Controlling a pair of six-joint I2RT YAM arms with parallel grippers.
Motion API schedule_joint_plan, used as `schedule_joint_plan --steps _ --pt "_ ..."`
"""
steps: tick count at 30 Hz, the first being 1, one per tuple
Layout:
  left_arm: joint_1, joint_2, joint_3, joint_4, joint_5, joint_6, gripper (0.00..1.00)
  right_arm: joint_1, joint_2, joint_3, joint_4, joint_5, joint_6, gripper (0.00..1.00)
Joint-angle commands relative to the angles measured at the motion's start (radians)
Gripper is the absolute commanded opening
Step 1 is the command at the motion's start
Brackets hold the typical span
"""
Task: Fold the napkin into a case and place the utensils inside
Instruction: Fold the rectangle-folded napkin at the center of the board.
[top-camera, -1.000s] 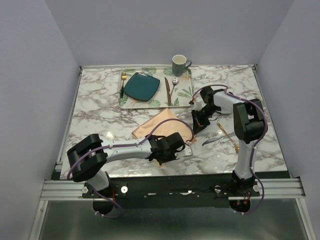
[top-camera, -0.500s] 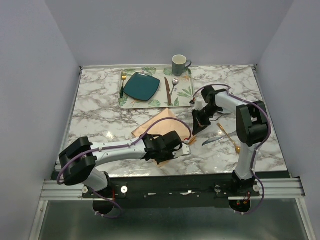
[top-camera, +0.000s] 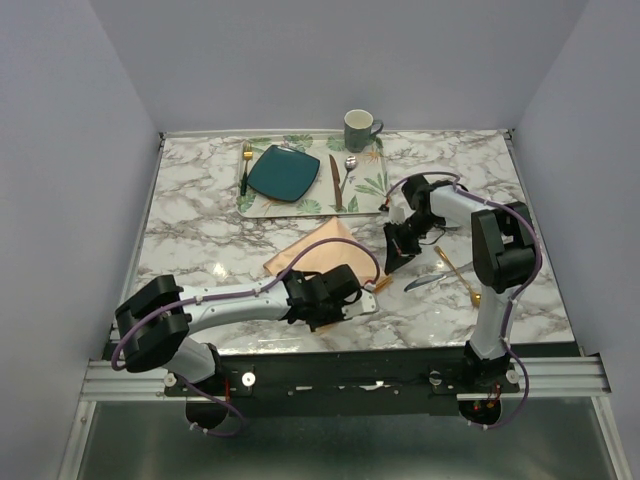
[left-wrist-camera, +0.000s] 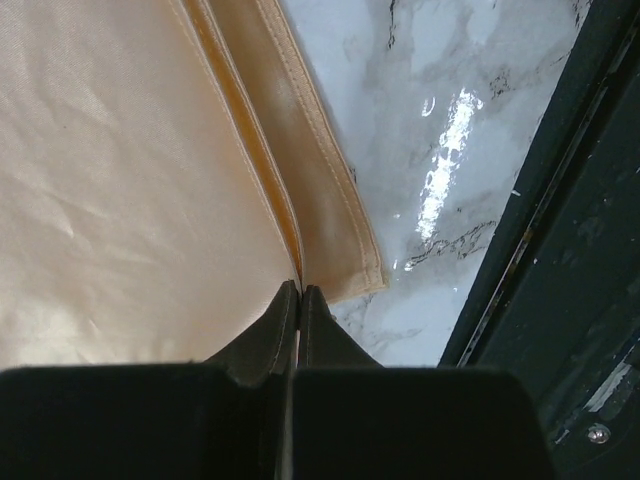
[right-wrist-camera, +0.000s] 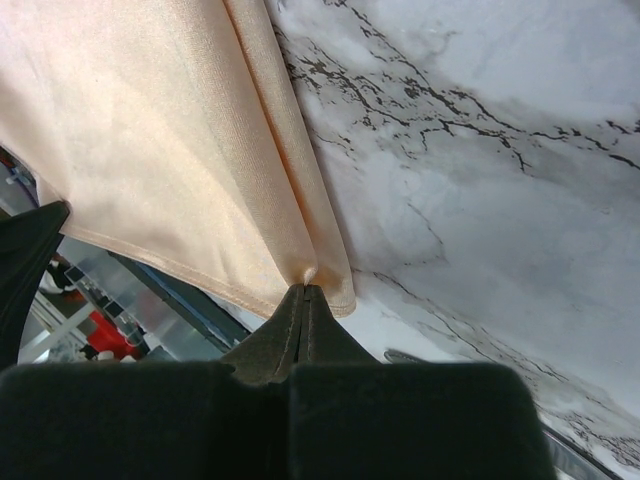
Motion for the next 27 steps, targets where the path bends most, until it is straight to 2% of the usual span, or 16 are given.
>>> schedule_joint_plan --steps 1,6,8,9,10,12,13,15,16,17,20,24,27 --pt "-0.008 0.025 -0.011 0.023 0.054 0.012 0.0 0.011 0.019 -0.011 -0.017 -0.018 -0.021 0.01" --pt "-0.008 0.05 -0.005 0.032 0.066 0.018 0.0 0.014 0.045 -0.02 -0.013 0.003 -0.026 0.03" --pt "-0.008 0.059 0.0 0.032 0.08 0.018 0.07 0.014 0.046 -0.022 -0.008 0.006 -0.026 0.07" --pt "-0.008 0.061 0.001 0.026 0.086 0.022 0.11 0.014 0.045 -0.02 -0.01 0.009 -0.026 0.09" --pt "-0.008 0.059 0.009 0.018 0.106 0.023 0.23 0.014 0.045 -0.017 -0.014 0.014 -0.029 0.11" --pt "-0.005 0.043 0.013 -0.005 0.13 0.031 0.38 0.012 0.043 -0.013 -0.028 0.012 -0.036 0.21" --pt "0.002 0.007 0.015 -0.014 0.146 0.032 0.49 0.014 0.034 -0.007 -0.042 0.009 -0.039 0.25" --pt "0.058 -0.037 0.021 -0.034 0.227 0.032 0.56 0.014 0.022 -0.002 -0.054 -0.001 -0.044 0.29" --pt "0.085 -0.084 0.036 -0.045 0.254 0.032 0.63 0.014 0.005 0.007 -0.066 -0.002 -0.047 0.29" --pt "0.152 -0.108 0.044 -0.063 0.306 0.034 0.66 0.014 -0.004 0.015 -0.074 0.0 -0.052 0.31" --pt "0.254 -0.177 0.078 -0.095 0.373 0.054 0.73 0.014 -0.033 0.033 -0.082 0.023 -0.061 0.34" --pt "0.419 -0.203 0.108 -0.118 0.423 0.083 0.74 0.014 -0.004 0.047 -0.082 0.041 -0.065 0.35" --pt "0.492 -0.185 0.124 -0.12 0.452 0.069 0.74 0.017 0.037 0.05 -0.07 0.044 -0.062 0.34"
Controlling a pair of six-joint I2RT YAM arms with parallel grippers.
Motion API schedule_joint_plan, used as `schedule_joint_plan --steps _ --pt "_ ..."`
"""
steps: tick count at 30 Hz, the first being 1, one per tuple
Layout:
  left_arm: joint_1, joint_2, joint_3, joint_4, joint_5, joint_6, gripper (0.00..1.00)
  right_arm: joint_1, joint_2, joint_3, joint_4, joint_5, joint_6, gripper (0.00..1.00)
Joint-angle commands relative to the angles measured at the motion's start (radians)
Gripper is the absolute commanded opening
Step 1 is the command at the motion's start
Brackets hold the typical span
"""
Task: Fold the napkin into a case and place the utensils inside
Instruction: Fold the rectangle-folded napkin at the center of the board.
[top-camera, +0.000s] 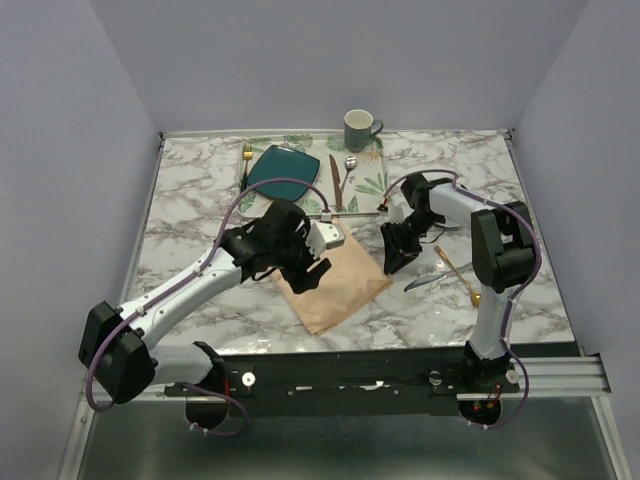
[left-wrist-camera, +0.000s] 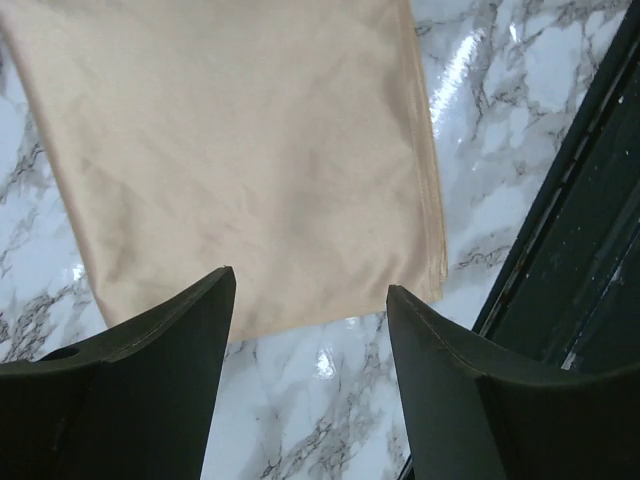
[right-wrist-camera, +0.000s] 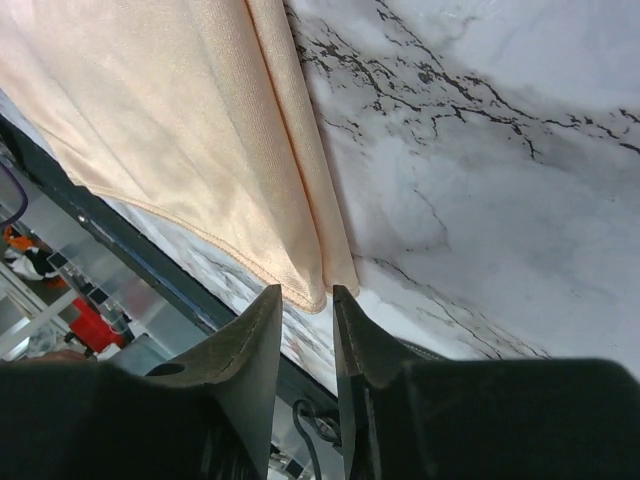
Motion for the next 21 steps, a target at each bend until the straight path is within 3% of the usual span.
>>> schedule_joint_plan --steps 1,8,14,19,21 --pt "0.133 0.029 0.024 -0.045 0.134 0.003 0.73 0.012 0.042 0.024 -0.009 0.033 -0.014 0.34" --pt "0.292 0.019 -0.016 0.085 0.237 -0.131 0.71 0.039 0.056 -0.034 0.001 0.039 -0.028 0.2" --pt "0.34 -0.004 -0.055 0.104 0.251 -0.158 0.71 0.071 0.018 -0.124 0.004 0.039 -0.046 0.09" --pt "0.434 -0.042 -0.097 0.142 0.349 -0.213 0.71 0.108 -0.048 -0.215 0.007 -0.001 -0.045 0.09" --pt "0.451 -0.058 -0.095 0.165 0.372 -0.237 0.73 0.113 -0.086 -0.229 0.005 0.007 -0.043 0.16"
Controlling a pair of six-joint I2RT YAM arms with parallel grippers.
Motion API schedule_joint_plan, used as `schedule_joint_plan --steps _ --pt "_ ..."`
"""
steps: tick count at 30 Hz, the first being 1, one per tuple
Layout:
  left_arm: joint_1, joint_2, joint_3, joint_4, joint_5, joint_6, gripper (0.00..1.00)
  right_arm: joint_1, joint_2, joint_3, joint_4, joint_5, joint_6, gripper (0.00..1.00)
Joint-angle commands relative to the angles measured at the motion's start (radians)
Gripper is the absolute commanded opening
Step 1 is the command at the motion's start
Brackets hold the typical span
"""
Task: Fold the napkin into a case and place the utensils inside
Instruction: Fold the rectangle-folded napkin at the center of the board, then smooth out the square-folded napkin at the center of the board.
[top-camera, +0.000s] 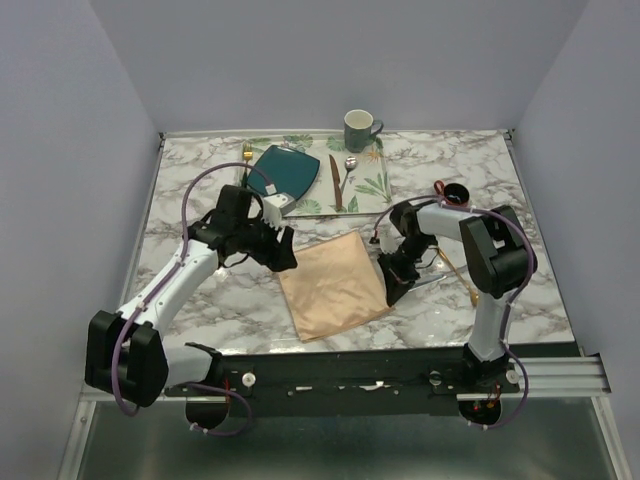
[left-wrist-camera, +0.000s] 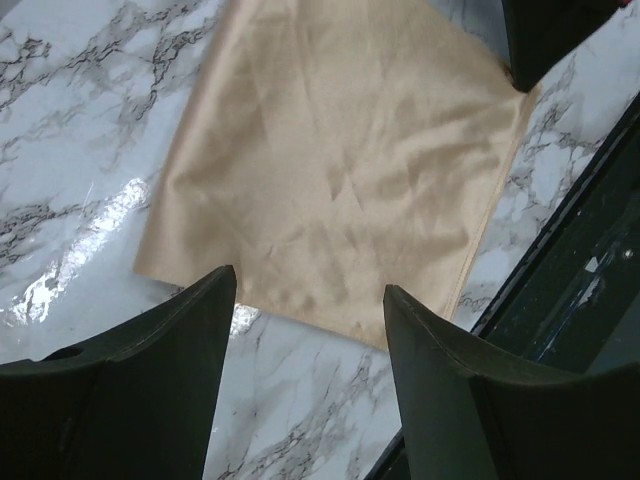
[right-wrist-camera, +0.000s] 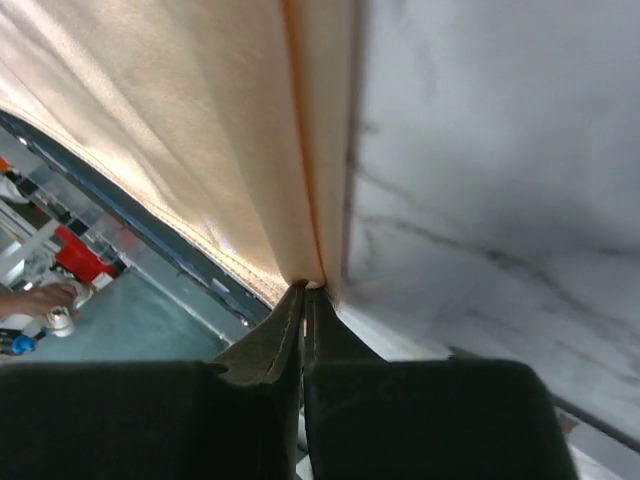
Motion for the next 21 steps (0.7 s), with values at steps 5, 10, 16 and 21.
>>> schedule_joint_plan --steps 5,10,16,21 --pt "0.066 -0.11 0.067 0.059 0.096 -0.024 0.97 0.02 -0.176 -0.008 -0.053 0.054 -0.032 0.62" --pt "0.067 -0.19 0.162 0.053 -0.015 0.088 0.99 0.017 -0.354 0.154 -0.078 0.12 -0.061 0.79" --pt "0.067 -0.323 0.026 0.447 -0.175 -0.071 0.99 0.019 -0.497 0.358 0.174 0.194 -0.121 1.0" --pt "0.067 -0.238 0.047 0.465 -0.041 -0.188 0.99 0.019 -0.519 0.409 0.506 0.223 0.063 1.0"
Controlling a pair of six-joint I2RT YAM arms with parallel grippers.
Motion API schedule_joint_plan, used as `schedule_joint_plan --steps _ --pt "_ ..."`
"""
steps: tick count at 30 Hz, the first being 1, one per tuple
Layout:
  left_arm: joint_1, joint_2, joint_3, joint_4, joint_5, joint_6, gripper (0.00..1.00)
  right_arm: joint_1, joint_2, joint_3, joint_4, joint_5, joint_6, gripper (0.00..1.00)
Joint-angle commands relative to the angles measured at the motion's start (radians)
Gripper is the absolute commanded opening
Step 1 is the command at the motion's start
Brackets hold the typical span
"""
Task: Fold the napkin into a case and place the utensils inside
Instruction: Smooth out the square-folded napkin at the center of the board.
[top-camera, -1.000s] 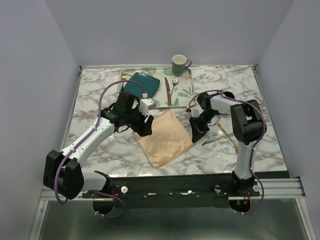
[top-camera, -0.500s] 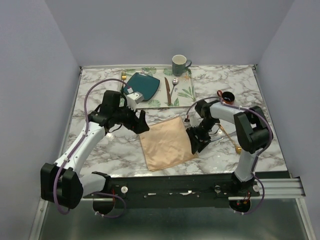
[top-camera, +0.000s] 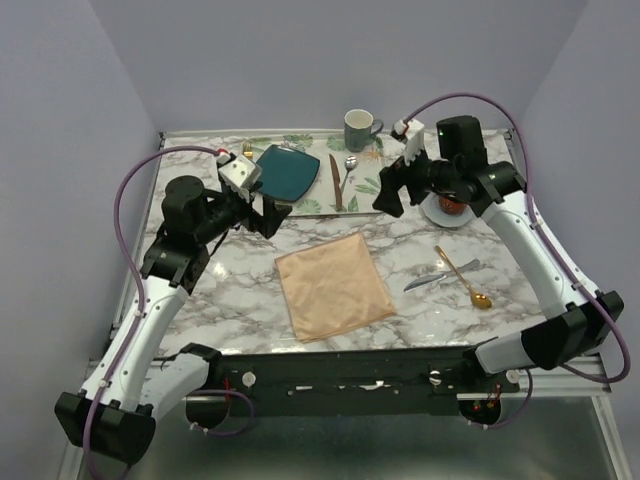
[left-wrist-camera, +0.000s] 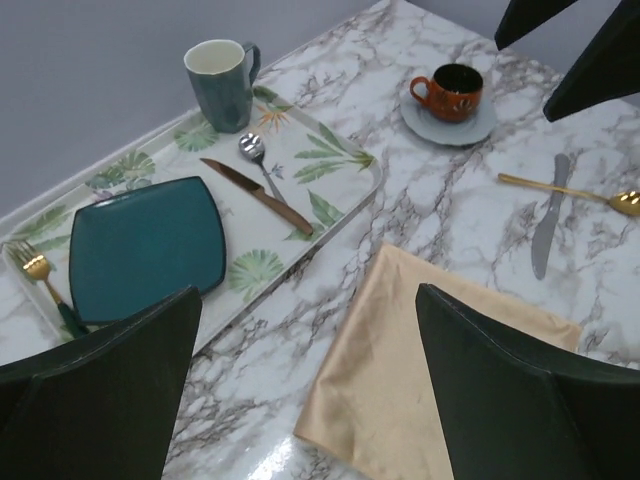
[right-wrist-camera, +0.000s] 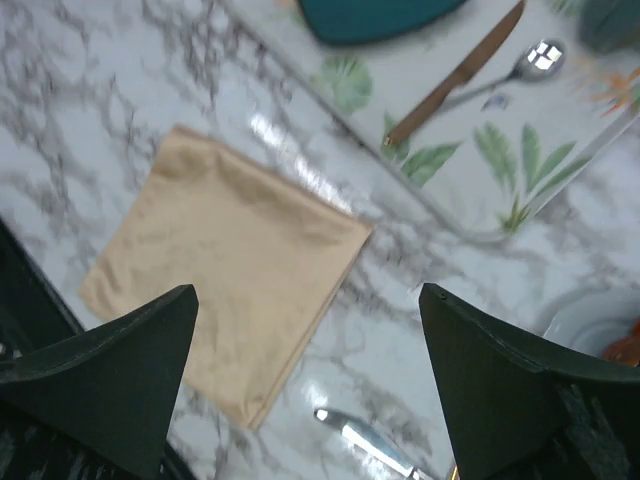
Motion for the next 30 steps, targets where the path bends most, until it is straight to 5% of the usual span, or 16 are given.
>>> schedule_joint_plan --steps 1,4,9,13,24,30 --pt "0.007 0.105 -0.029 0.133 0.115 -0.193 0.99 -0.002 0.025 0.05 0.393 0.066 0.16 1.0" --pt "0.005 0.173 -0.115 0.257 0.217 -0.398 0.99 -0.003 0.132 0.145 0.313 -0.14 0.09 1.0" --pt "0.005 0.361 -0.209 0.487 0.263 -0.664 0.99 -0.003 0.327 0.239 0.109 -0.37 0.193 1.0" --pt "-0.006 0.484 -0.234 0.592 0.282 -0.84 0.99 -0.003 0.491 0.273 -0.106 -0.682 0.07 1.0" --pt "-0.022 0.67 -0.356 0.882 0.292 -1.165 0.99 0.002 0.643 0.123 0.143 -0.712 0.413 1.0" --pt "-0.027 0.754 -0.367 0.949 0.268 -1.213 0.99 0.008 0.693 0.104 0.223 -0.704 0.492 1.0"
